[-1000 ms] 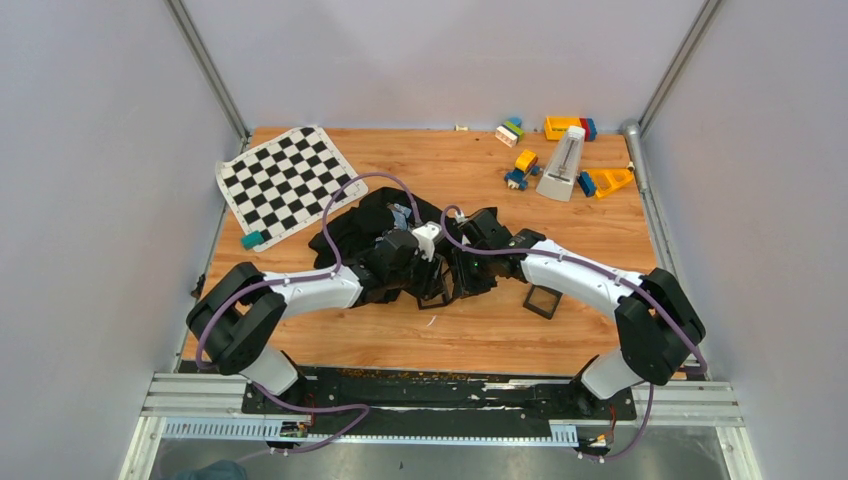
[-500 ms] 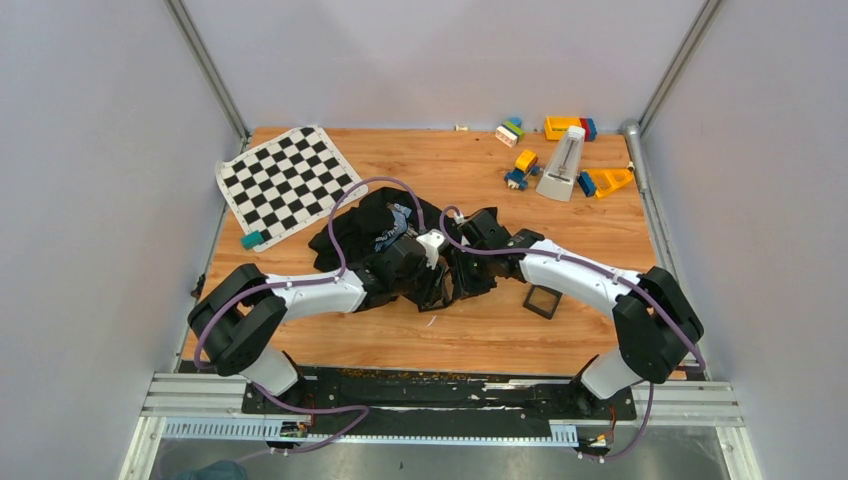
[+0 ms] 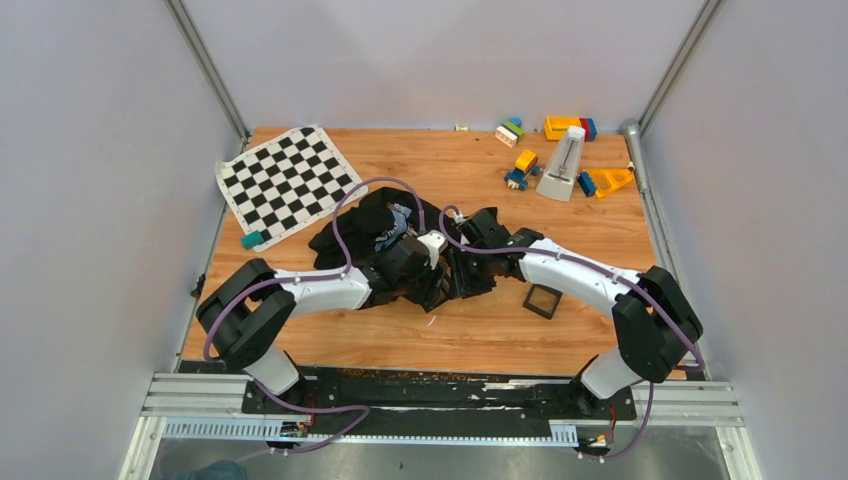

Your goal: Remove the brooch from the garment

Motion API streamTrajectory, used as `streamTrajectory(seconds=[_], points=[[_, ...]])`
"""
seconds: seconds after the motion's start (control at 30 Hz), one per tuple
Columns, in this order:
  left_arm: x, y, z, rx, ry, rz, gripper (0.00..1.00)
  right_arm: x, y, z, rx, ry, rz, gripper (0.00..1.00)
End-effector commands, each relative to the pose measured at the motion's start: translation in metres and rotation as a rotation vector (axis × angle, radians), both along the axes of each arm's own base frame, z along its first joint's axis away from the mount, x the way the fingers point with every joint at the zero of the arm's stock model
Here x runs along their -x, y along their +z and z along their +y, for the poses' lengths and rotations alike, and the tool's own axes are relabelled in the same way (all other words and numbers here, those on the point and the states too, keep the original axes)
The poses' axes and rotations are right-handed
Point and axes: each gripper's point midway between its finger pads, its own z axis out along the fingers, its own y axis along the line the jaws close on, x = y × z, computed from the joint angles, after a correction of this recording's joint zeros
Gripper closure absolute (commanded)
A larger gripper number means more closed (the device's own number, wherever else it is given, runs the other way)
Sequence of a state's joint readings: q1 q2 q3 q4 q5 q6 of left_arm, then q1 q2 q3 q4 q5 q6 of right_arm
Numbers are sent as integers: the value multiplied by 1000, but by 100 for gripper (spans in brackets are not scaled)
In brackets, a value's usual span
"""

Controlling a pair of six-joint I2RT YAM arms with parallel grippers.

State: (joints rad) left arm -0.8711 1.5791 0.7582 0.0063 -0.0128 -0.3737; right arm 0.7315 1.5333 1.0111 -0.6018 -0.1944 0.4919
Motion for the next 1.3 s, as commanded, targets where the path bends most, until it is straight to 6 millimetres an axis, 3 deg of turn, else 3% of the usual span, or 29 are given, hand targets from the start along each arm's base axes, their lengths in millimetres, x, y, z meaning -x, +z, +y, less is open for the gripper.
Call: streamTrajectory(seconds=[0.0, 0.23, 0.53, 0.7, 0.87, 1.1, 1.17, 1.27], points=[[-5, 2, -7, -19, 1, 13, 39, -9, 29, 10, -66, 24, -65, 67], [-4, 7, -8, 0, 15, 22, 34, -9, 40, 9, -95, 26, -106, 62], [3, 51, 6, 42, 61, -1, 28, -20, 69, -3, -158, -12, -216, 65], [12, 56, 13, 48, 82, 31, 28, -28, 75, 3, -209, 7, -253, 66], [26, 37, 24, 52, 131, 93, 50, -40, 72, 12, -223, 23, -257, 70], [36, 24, 31, 86, 165, 118, 94, -53, 59, 24, -212, 37, -221, 74], [37, 18, 32, 77, 173, 127, 100, -54, 55, 28, -216, 41, -207, 75], [36, 12, 33, 66, 181, 133, 100, -54, 50, 34, -231, 58, -182, 75]])
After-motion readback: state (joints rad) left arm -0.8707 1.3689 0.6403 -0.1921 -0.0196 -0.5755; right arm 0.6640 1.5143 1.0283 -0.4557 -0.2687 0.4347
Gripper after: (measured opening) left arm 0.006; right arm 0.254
